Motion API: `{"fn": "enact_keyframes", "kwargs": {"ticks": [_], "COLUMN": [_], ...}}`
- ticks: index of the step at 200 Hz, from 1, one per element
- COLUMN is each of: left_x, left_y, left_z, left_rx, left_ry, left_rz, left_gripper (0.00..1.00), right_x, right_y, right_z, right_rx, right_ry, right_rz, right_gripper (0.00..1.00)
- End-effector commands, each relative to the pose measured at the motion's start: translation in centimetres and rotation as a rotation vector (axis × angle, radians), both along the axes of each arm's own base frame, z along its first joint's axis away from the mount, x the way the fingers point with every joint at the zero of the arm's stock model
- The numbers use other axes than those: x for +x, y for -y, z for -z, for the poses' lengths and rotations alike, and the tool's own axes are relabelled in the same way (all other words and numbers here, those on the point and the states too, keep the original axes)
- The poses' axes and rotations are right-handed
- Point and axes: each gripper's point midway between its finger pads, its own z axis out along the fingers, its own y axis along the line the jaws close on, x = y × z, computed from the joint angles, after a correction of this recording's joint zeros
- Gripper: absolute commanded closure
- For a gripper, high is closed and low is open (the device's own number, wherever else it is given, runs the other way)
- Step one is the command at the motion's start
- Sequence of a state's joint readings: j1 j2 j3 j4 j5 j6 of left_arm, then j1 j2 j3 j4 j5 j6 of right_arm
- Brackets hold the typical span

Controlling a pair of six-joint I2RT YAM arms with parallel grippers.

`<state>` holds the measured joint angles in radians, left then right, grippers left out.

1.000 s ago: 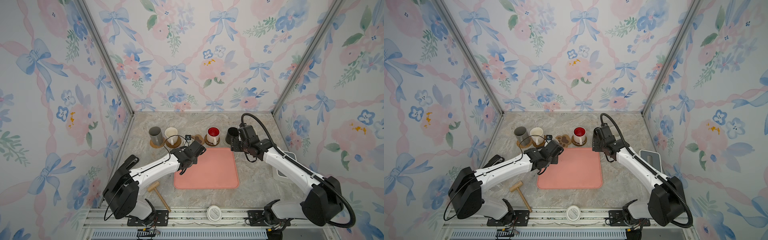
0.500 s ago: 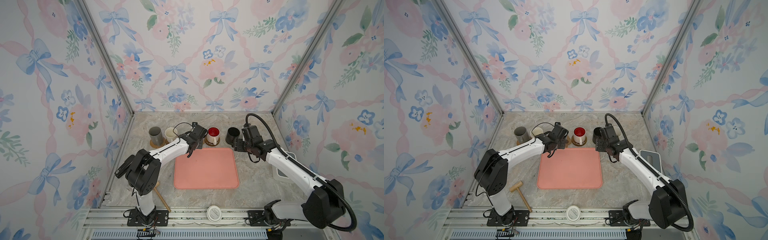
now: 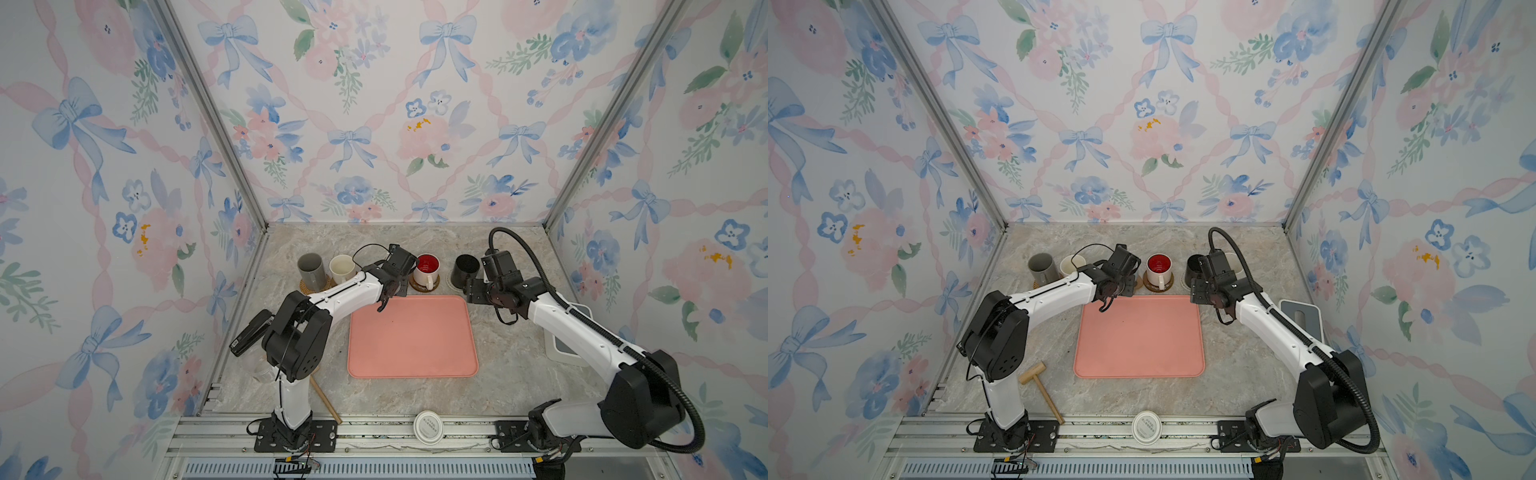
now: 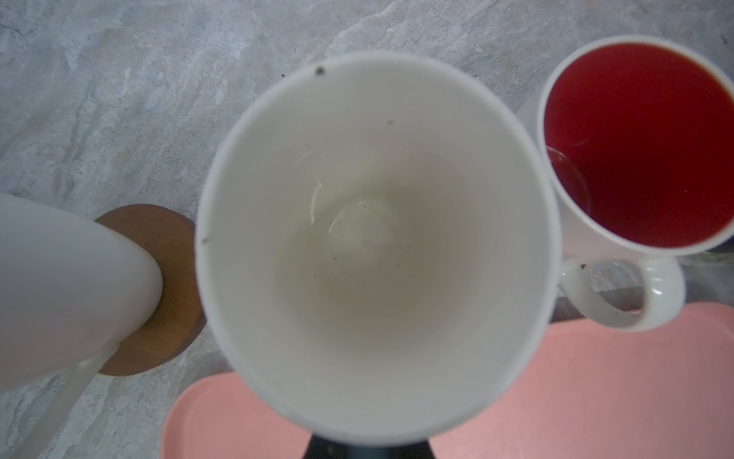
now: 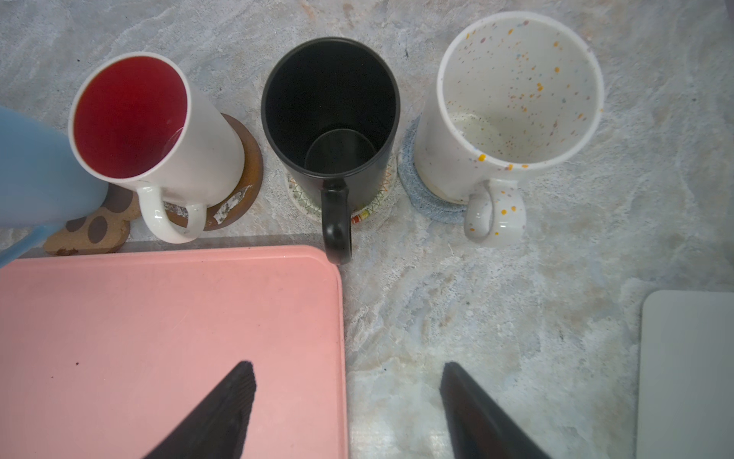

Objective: Place cups on coasters
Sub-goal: Place the cup on the coaster.

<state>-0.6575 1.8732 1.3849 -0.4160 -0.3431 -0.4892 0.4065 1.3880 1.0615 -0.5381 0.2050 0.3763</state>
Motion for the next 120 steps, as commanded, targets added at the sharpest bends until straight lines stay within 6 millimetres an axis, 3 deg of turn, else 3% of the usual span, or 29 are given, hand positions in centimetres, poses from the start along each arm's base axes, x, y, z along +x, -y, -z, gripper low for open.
{"fn": "enact_keyframes", "kwargs": {"ticks": [1,120], "left_x": [1.5,1.3], "left_y": [0.0,-1.5], "left_z": [-1.6,0.2], "left_rx": [-0.003,0.035], "left_ry": [0.071,0.044], "left_rz": [-0.012,-0.051], "left_gripper": [1.00,1.00], "right_x": [0.1,-0.2], "right_y": [0.1,0.3], "right_z": [0.0,0.3], "right_rx": [-0.002,-0.008], "right_ry": [-0.010,-0.020], "right_rz": [-0.003,0.000], "right_gripper": [0.23,0.23]}}
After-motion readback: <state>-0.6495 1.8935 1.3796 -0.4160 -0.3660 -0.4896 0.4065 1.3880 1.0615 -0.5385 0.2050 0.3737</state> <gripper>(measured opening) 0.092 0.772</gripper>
